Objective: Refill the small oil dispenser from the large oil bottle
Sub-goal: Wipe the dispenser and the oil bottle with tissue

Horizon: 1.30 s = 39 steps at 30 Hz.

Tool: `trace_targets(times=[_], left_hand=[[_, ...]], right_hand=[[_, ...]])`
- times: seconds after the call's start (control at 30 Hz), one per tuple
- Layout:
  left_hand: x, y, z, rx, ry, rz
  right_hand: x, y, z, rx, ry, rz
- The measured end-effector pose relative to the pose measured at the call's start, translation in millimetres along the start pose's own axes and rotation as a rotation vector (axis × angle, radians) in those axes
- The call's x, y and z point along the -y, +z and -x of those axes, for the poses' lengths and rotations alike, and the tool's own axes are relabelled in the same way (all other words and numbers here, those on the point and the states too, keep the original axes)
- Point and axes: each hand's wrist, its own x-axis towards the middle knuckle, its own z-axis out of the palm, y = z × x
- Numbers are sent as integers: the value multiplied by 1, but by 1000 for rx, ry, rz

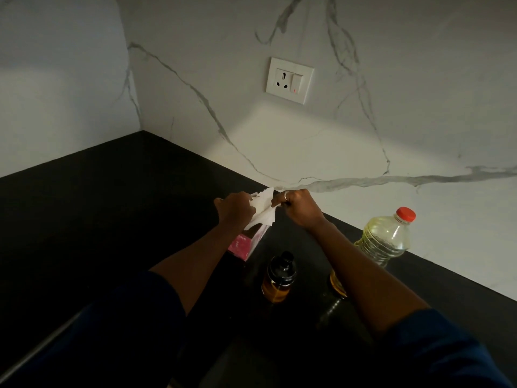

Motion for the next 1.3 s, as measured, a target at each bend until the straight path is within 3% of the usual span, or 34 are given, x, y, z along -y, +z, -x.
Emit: trace_targets(times=[0.47,0.6,0.77,0.97,1.2,1.3], left_hand=[[0,-2,8,-43,-94,-5],[-3,-1,13,-3,-82,-6],[-1,-6,21,-84,-40,22],[0,-15,39,-147,72,90],[-6,-13,69,-146,350,200],[-13,-11,87,-117,470,376]], right_hand=[[6,-10,-6,-534,346,-240],[3,-20,-5,-522,444,-237],[-4,-27,2,-375,645,-278],[-7,-27,22,-365,901,-702],[-3,-31,53,-430,911,-1028],[-6,-27,62,-549,865,-897]])
